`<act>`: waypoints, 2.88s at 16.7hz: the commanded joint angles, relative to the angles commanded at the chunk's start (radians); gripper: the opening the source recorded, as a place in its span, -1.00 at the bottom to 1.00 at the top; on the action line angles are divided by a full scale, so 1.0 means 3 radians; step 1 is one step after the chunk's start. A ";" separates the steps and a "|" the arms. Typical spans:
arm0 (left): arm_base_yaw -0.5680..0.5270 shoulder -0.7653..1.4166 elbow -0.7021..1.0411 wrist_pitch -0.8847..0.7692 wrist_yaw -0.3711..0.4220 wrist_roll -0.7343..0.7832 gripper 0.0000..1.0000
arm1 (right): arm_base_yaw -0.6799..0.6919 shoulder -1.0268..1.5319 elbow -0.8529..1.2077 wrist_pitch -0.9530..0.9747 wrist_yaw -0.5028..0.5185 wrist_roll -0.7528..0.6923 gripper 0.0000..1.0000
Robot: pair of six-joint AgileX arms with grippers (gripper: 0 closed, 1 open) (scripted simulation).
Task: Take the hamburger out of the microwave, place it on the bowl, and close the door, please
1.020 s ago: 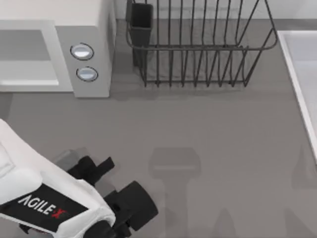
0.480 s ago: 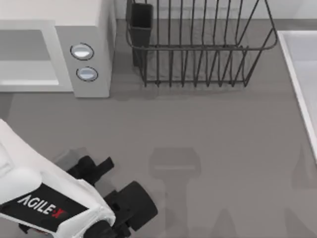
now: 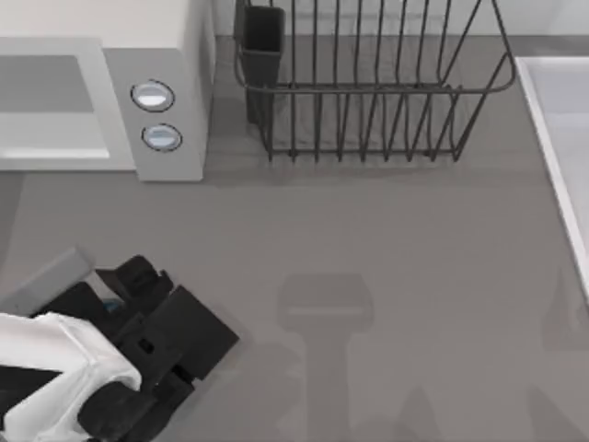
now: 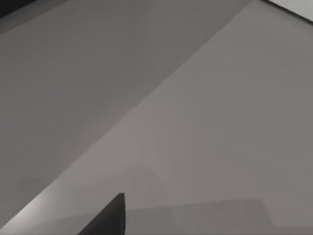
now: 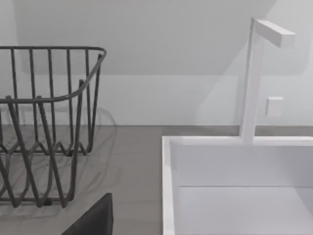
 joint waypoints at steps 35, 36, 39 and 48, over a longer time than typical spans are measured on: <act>0.2585 -0.5220 -0.1567 0.0632 0.3618 0.4488 -0.66 | 0.0000 0.0000 0.0000 0.0000 0.0000 0.0000 1.00; 0.2585 -0.5220 -0.1567 0.0632 0.3618 0.4488 -0.81 | 0.0000 0.0000 0.0000 0.0000 0.0000 0.0000 1.00; 0.2585 -0.5220 -0.1567 0.0632 0.3618 0.4488 -1.00 | 0.0000 0.0000 0.0000 0.0000 0.0000 0.0000 1.00; 0.2555 -0.5247 -0.1518 0.0573 0.3588 0.4487 -1.00 | 0.0000 0.0000 0.0000 0.0000 0.0000 0.0000 1.00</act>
